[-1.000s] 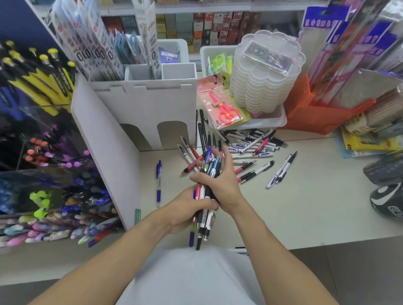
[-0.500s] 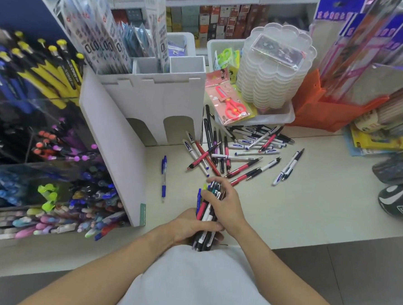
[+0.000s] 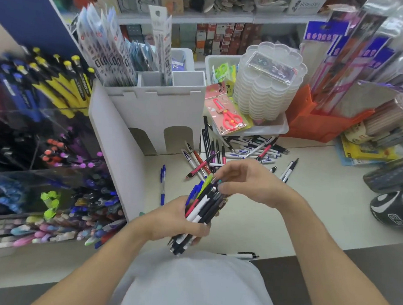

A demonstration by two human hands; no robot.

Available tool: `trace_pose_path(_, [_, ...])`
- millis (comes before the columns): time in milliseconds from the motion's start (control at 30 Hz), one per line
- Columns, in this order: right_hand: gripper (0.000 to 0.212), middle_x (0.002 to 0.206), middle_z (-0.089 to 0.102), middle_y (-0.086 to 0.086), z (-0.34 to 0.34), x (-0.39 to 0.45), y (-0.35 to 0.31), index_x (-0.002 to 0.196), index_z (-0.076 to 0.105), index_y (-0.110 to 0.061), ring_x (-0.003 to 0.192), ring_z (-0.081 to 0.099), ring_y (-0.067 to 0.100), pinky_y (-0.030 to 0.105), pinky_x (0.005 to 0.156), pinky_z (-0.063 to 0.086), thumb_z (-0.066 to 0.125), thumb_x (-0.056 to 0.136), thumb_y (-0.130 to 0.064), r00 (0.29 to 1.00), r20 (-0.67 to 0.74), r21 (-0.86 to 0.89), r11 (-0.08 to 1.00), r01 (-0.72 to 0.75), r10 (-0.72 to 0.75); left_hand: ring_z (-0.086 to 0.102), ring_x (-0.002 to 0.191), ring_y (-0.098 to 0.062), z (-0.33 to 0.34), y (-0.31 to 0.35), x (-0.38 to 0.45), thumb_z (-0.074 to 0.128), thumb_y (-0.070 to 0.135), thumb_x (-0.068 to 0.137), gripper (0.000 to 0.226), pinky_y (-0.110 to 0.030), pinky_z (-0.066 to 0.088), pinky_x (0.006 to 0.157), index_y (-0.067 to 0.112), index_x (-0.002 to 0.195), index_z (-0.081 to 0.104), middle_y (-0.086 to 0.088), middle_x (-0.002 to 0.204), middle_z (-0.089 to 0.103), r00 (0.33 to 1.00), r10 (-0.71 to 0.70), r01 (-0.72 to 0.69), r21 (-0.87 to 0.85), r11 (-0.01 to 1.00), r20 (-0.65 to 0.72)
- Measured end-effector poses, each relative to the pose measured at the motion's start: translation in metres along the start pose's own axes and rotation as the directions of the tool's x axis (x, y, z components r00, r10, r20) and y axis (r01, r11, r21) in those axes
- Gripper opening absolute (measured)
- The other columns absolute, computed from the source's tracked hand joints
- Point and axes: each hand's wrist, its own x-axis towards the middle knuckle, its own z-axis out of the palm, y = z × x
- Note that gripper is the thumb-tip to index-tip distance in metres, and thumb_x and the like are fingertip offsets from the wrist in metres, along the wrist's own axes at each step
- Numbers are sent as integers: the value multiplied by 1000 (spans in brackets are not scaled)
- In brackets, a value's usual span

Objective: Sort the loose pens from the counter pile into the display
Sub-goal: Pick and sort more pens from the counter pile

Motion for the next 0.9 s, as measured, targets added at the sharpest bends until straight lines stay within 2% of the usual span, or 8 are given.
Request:
trace_pose_path(67, [15,92,77,12,1,1,-13,88,75,-18,82,73,19,50,85,57,80,83,-6,1000,-9,-52,998,21,-21,60,62,-26,-4,7,-10,69,2,83,33,-30,50,60,-1,112,54,-2,74,63,1000,16,-15,52,999,-12])
trace_pose_path(167, [7,87,77,7,6,5,-25,90,74,-15,82,71,16,31,81,57,79,85,-13,990,-85,-19,994,107,-108,63,64,-25,-7,6,-21,70,4,85,33,-31,50,60,1,114,54,-2,77,64,1000,20,-19,66,998,-13])
trace_pose_path(267, [16,86,75,6,2,9,-29,89,71,-12,82,71,22,34,83,60,77,80,-23,968,-205,151,972,179,-146,66,67,-23,-5,-2,-28,74,16,81,37,-35,53,66,10,112,56,-1,81,67,999,-4,7,62,998,-49])
trace_pose_path(367, [13,90,74,13,5,7,-34,93,69,-6,84,73,28,37,81,62,73,83,-15,981,-102,180,967,182,-165,65,68,-23,-1,-9,-33,75,17,80,36,-35,53,67,10,111,57,-3,82,66,995,7,-5,23,1000,-102])
trace_pose_path(567, [15,101,73,24,10,5,-38,96,72,-11,89,72,33,41,88,60,73,84,-19,989,12,85,986,145,-146,66,68,-25,-4,-13,-38,79,16,79,35,-34,54,63,4,102,55,-11,84,66,991,19,-15,32,999,-130])
trace_pose_path(733, [8,95,75,12,19,7,-39,100,77,-15,84,67,17,33,83,54,71,94,-16,992,94,-125,988,95,-84,63,67,-29,-7,-12,-39,81,16,78,31,-40,54,67,5,94,58,-25,85,63,993,47,-45,14,999,-112])
trace_pose_path(833, [10,91,73,-1,27,9,-35,100,79,-27,83,65,19,45,79,55,72,94,-28,989,108,-331,935,128,-97,64,67,-29,-3,-14,-38,84,20,75,42,-40,54,69,1,99,56,-23,86,65,993,6,-6,-5,1000,-122])
trace_pose_path(900, [10,92,76,1,30,9,-35,100,80,-30,88,70,26,54,78,58,74,92,-28,991,98,-343,932,118,-89,64,67,-29,-2,-15,-40,84,21,77,42,-39,53,70,1,99,55,-18,84,66,992,-16,12,-29,1000,-128])
